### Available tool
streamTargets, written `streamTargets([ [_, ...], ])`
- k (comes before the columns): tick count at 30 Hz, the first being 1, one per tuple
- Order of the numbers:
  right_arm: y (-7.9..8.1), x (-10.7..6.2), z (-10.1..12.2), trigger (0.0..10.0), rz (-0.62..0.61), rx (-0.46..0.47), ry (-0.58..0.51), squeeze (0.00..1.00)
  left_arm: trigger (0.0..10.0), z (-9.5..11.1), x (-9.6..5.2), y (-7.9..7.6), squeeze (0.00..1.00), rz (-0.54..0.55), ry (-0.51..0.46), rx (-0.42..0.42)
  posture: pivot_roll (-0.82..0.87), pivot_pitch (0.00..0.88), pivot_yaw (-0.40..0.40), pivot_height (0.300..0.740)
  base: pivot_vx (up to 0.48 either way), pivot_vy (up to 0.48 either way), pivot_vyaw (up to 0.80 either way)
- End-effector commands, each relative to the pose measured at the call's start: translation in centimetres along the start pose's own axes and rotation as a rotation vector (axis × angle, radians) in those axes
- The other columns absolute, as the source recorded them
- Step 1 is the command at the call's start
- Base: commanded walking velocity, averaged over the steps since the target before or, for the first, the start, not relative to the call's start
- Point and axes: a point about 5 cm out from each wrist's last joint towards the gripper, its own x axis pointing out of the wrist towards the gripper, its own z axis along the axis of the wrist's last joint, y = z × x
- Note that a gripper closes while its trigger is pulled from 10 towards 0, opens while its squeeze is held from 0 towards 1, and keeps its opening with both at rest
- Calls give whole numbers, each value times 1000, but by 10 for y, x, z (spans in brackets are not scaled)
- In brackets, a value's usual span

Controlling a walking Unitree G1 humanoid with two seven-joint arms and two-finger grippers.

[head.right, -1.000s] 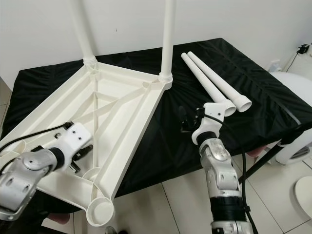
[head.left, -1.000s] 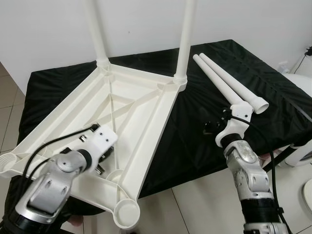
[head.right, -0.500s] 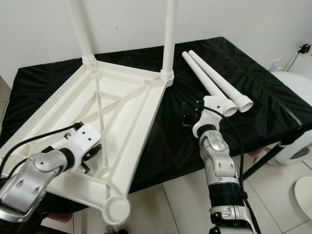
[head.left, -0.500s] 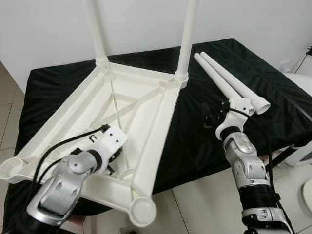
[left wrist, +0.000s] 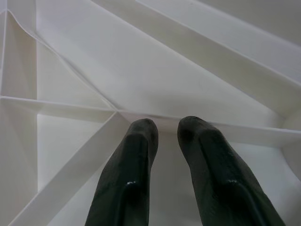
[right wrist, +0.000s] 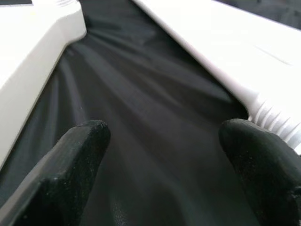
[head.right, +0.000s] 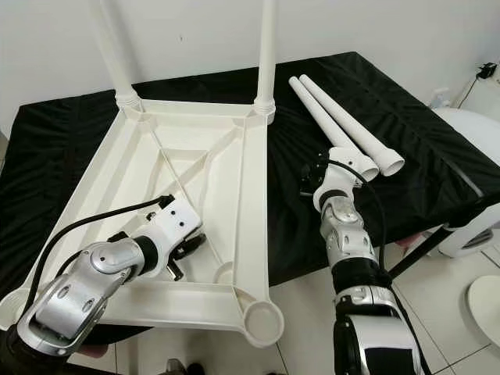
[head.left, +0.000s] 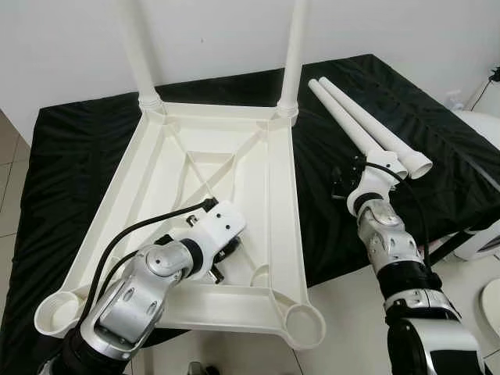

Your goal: Building children table

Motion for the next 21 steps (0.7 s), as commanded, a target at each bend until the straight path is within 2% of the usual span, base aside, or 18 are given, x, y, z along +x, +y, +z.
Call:
streamTargets([
  [1,2,2,-3,10000,3,-4,11,0,10000,5,0,-4,0,-23,-16,4,-46,177,36,740,0,0,0],
  [11,14,13,1,10000,56,-13,44,0,10000,7,0,-5,0,-18,-12,2,-35,183,33,740,0,0,0],
  [15,25,18,6,10000,128,-19,77,0,10000,8,-2,-3,0,-10,-10,-1,-32,193,35,740,0,0,0],
  [21,28,20,8,10000,135,-21,81,0,10000,9,-2,-3,0,-8,-9,-1,-30,199,36,740,0,0,0],
])
